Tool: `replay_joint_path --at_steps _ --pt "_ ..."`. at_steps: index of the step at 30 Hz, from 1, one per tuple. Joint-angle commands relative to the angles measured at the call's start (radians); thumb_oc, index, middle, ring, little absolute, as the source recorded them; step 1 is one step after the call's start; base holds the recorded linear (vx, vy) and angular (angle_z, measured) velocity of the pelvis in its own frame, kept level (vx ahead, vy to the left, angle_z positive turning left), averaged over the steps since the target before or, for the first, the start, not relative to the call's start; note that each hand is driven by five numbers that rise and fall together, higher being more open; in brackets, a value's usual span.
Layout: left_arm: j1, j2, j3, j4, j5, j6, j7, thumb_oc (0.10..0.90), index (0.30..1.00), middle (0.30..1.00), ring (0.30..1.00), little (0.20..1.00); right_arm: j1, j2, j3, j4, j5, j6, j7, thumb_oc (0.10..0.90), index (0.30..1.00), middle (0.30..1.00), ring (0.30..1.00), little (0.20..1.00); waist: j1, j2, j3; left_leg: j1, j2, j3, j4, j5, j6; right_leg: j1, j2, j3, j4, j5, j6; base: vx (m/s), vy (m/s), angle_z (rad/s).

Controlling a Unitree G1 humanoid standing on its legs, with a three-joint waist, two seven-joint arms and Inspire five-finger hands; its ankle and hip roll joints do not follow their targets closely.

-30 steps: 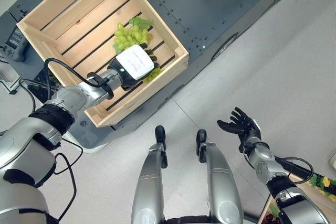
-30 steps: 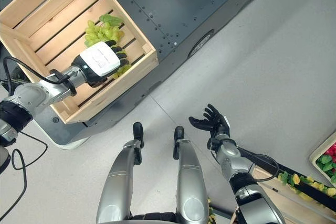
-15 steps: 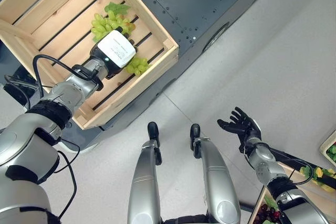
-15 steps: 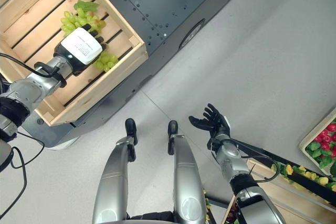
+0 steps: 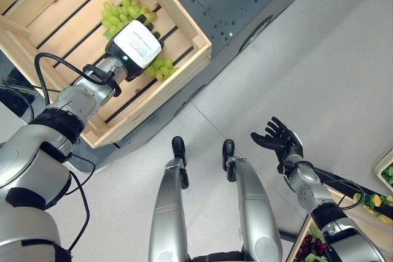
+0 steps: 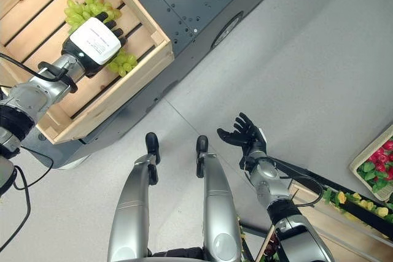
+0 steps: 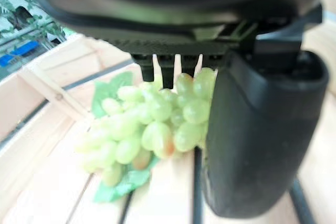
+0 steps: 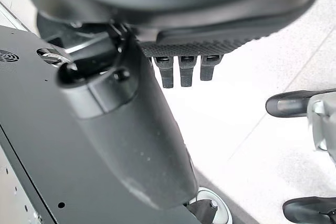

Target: Pick up the fruits from the basket on one side to the basket on the other side

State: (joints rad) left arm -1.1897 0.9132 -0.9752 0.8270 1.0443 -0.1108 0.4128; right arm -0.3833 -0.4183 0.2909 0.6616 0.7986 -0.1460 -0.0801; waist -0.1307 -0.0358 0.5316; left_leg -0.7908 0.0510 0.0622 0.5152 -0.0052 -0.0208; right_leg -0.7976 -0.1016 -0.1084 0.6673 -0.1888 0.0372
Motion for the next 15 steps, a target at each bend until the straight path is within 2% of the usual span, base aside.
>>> replay_joint_path --at_steps 1,8,12,15 --pt "-0.069 0.005 0.044 0.027 -0.087 -0.039 -0.025 0.4 0.3 0.3 0.3 0.3 0.005 -0.048 -0.031 -0.094 0.072 -0.06 -0.03 0.8 0.9 0.9 0.9 0.9 0.009 -0.013 -0.012 0.053 -0.027 0.068 0.034 -0.103 0.022 0.026 0.05 0.028 -0.06 0.112 0.003 0.0 0.0 0.0" --pt "-0.047 0.009 0.05 -0.008 -0.149 -0.077 -0.031 0.4 0.3 0.3 0.3 0.3 -0.007 -0.048 -0.036 -0.104 0.069 -0.072 -0.03 0.8 0.9 0.9 0.9 0.9 0.011 0.002 -0.012 0.084 -0.028 0.074 0.031 -0.11 0.025 0.046 0.053 0.036 -0.049 0.1 0.003 -0.01 -0.004 -0.04" --pt "-0.033 0.037 0.06 -0.056 -0.207 -0.089 0.005 0.4 0.3 0.3 0.3 0.3 0.008 -0.063 -0.051 -0.108 0.074 -0.076 -0.01 0.8 0.9 0.9 0.9 0.9 0.012 0.017 -0.012 0.143 -0.03 0.068 0.03 -0.121 0.024 0.101 0.05 0.042 -0.046 0.086 0.006 0.0 -0.001 -0.02" --pt "-0.005 0.05 0.091 -0.083 -0.23 -0.095 0.041 0.4 0.3 0.3 0.3 0.3 0.025 -0.059 -0.059 -0.12 0.072 -0.075 0.001 0.8 0.9 0.9 0.9 0.9 0.016 0.018 -0.012 0.198 -0.031 0.065 0.021 -0.126 0.025 0.148 0.047 0.038 -0.049 0.08 0.007 0.02 -0.023 0.0"
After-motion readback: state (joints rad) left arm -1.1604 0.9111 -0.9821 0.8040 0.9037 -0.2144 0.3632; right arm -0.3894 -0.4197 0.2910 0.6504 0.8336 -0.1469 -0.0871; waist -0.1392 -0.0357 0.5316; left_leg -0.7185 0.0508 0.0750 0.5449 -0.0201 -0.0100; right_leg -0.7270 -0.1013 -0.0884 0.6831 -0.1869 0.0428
